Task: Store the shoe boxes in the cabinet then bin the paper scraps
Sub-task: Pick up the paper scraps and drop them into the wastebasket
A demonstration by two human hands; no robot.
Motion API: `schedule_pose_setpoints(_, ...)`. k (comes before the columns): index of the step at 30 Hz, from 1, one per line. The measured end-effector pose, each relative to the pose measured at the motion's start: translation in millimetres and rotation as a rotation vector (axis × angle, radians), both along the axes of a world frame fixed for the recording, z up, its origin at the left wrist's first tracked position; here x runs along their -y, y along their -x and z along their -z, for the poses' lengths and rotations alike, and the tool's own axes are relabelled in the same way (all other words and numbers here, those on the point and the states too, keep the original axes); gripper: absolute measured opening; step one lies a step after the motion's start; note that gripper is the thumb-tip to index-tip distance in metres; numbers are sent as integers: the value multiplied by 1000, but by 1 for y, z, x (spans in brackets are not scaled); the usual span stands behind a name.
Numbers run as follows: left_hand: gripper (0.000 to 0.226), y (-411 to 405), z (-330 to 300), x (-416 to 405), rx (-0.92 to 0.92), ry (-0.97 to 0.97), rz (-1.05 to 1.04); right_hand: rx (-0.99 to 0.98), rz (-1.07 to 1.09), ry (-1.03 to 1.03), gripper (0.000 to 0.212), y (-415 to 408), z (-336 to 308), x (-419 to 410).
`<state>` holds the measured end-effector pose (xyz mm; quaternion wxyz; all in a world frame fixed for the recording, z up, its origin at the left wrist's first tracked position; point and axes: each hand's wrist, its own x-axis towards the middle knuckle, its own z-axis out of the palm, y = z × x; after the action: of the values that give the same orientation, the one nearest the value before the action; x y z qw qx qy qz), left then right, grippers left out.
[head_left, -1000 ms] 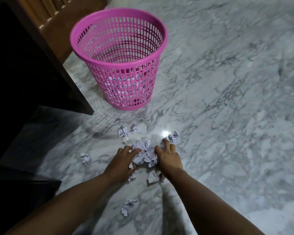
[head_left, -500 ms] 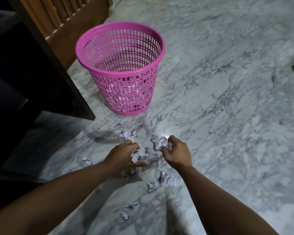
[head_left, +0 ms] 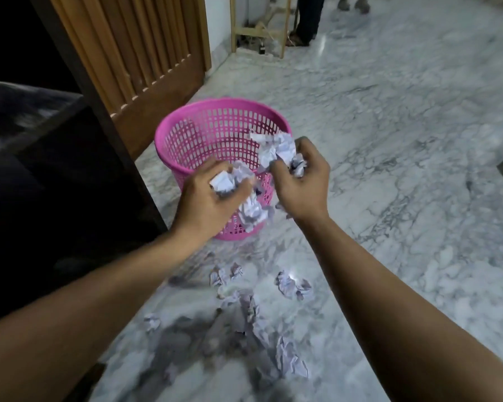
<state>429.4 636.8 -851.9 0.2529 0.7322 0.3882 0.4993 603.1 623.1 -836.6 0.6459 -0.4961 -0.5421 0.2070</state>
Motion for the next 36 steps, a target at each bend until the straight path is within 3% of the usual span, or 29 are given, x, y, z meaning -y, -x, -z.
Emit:
schedule_pose_setpoints(3,31,-4,-57,-52,283,-75,-156,80,29,-95,33,6,-43,-41)
schedule_pose_setpoints(6,31,-8,-87,-105,383,-87,-264,214,65,50,17,10,-63,-86)
schedule_pose_setpoints(7,29,-8,-89,-122,320,-65,-321,281,80,149,13,10,-63,-103)
schedule_pose_setpoints(9,30,-2,-83,-149,58,82,-388,449,51,398,40,9,-57,-131)
schedule_pose_setpoints(11,43,0,-65,-160,-418,417,-362,589,-67,630,78,8,-49,-147)
schedule_pose_setpoints(13,55,-2,-50,-157,-792,626,-312,640,-147,725,97,8,-44,-155)
schedule_pose_setpoints(14,54,-3,-45,-156,-848,628,-308,651,-145,712,96,6,-44,-156)
schedule_pose_setpoints(16,42,-5,-37,-153,-772,540,-326,577,-100,601,75,0,-43,-153)
schedule_pose_setpoints(19,25,-2,-24,-129,-566,212,-331,322,89,331,39,-19,-33,-129)
schedule_pose_setpoints(22,12,13,4,-66,-448,-187,-112,108,295,171,28,-44,3,-91)
schedule_pose_setpoints(24,10,31,43,-20,-419,-234,6,56,348,230,28,-59,46,-61)
schedule_pose_setpoints(26,18,60,106,18,-484,-73,39,71,323,370,25,-70,99,-25)
schedule_pose_setpoints(29,90,117,205,66,-761,453,-143,244,197,630,23,-78,185,30)
schedule_pose_setpoints(31,123,152,248,92,-912,709,-329,360,89,809,42,-78,231,60)
schedule_pose_setpoints(33,130,167,269,112,-943,845,-388,430,19,932,64,-73,259,80)
schedule_pose_setpoints(36,128,145,279,133,-970,816,-233,505,-78,913,77,-58,278,97)
